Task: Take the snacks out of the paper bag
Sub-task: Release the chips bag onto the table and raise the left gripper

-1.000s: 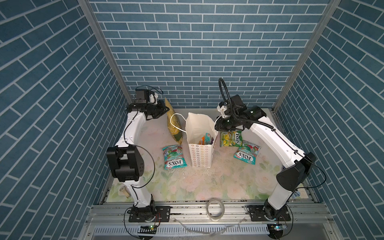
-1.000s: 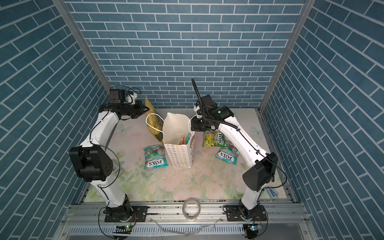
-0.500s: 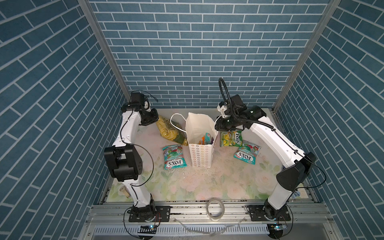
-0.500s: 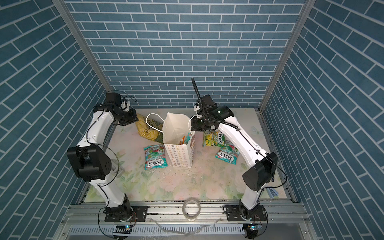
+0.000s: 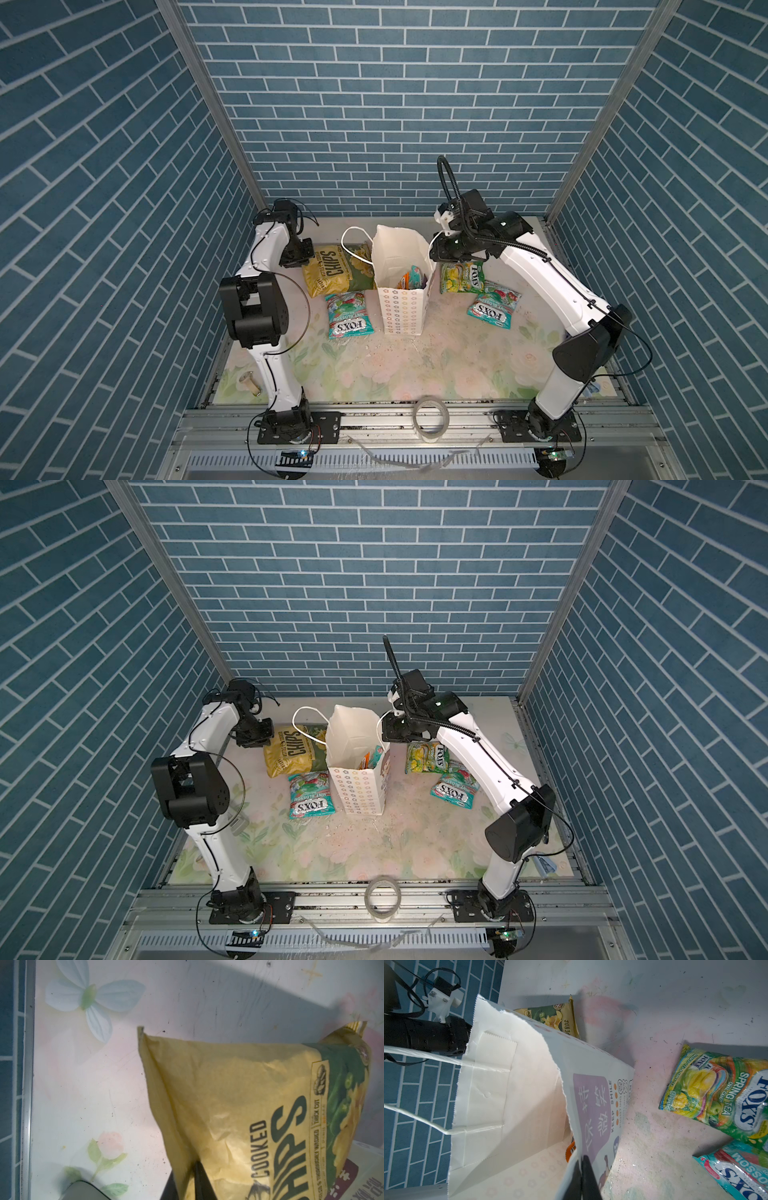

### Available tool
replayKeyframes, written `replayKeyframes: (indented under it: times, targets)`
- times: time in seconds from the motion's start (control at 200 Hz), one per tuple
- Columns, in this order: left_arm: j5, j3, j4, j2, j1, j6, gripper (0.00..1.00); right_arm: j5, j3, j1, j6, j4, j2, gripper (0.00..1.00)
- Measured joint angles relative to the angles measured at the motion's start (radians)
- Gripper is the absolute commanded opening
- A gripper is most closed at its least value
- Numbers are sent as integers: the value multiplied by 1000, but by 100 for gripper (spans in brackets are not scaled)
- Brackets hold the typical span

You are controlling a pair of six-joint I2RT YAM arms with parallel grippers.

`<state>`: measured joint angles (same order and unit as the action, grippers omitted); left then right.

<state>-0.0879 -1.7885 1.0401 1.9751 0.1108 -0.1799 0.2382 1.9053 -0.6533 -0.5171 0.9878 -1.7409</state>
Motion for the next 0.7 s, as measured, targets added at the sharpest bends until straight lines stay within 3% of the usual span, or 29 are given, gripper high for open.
replayKeyframes:
  times: [0.145, 0.35, 0.565, 0.7]
  targets:
    - [28, 18, -10, -7, 0, -3, 31, 0, 0, 0, 0, 0, 0, 0]
    - [36, 60, -16, -101, 0, -8, 31, 1, 0, 0, 0, 0, 0, 1]
    - [-22, 86, -37, -368, -2, -37, 31, 1, 0, 0, 1, 0, 0, 2]
    - [-77, 100, -43, -550, -37, -40, 30, 0, 0, 0, 2, 0, 0, 8]
